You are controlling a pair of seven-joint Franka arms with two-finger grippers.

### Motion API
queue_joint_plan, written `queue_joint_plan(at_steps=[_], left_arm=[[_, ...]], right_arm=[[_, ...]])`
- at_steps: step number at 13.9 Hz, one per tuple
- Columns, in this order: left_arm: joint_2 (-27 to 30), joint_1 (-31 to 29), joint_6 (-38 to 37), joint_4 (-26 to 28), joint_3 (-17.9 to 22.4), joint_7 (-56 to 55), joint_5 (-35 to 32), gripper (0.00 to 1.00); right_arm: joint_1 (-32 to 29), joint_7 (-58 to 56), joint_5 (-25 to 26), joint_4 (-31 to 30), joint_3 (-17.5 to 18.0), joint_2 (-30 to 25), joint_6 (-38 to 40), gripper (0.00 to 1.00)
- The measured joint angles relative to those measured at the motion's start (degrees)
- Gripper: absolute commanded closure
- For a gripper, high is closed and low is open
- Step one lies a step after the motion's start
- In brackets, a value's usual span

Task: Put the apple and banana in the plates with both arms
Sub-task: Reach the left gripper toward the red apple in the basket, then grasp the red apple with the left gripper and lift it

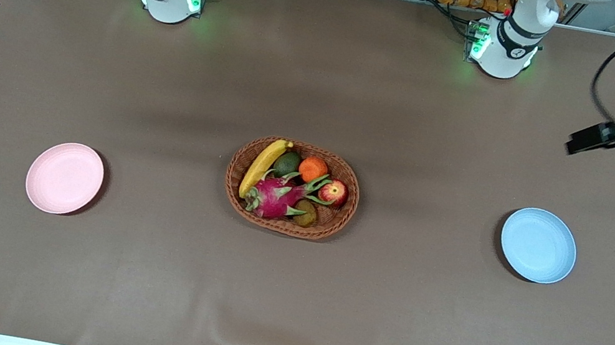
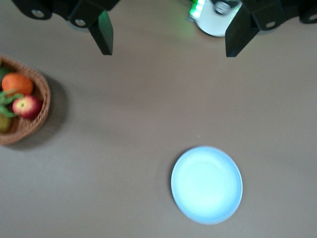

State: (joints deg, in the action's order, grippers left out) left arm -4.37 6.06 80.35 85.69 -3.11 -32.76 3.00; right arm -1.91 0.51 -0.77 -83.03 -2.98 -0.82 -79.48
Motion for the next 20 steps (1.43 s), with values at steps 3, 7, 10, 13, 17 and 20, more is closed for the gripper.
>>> queue_joint_plan(at_steps=[3, 7, 10, 13, 17, 20], left_arm=[[-6.28, 7.30, 5.28, 0.41, -0.33, -20.53, -0.06, 0.00], [-15.35, 16.33, 17.90, 0.39, -0.61, -42.41, -0.07, 0.00], [-22.05, 20.44, 28.62, 0.31, -0.58, -55.90, -0.13, 0.00], [-27.16, 23.15, 35.07, 0.10, -0.53, -62.99, -0.18, 0.00], [-32.19, 24.26, 43.24, -0.30, -0.51, -70.30, -0.18, 0.00], [-34.51, 26.98, 43.80, -0.85, -0.47, -74.01, -0.18, 0.00]], right_arm=[[0.00, 0.00, 0.00, -0.02, 0.00, 0.01, -0.01, 0.00], [0.00, 0.00, 0.00, -0.02, 0.01, 0.01, -0.04, 0.00], [0.00, 0.00, 0.00, -0.03, 0.02, 0.01, -0.06, 0.00], [0.00, 0.00, 0.00, -0.02, 0.02, 0.01, -0.08, 0.00], [0.00, 0.00, 0.00, -0.03, 0.02, 0.02, -0.08, 0.00], [0.00, 0.00, 0.00, -0.03, 0.02, 0.02, -0.09, 0.00]])
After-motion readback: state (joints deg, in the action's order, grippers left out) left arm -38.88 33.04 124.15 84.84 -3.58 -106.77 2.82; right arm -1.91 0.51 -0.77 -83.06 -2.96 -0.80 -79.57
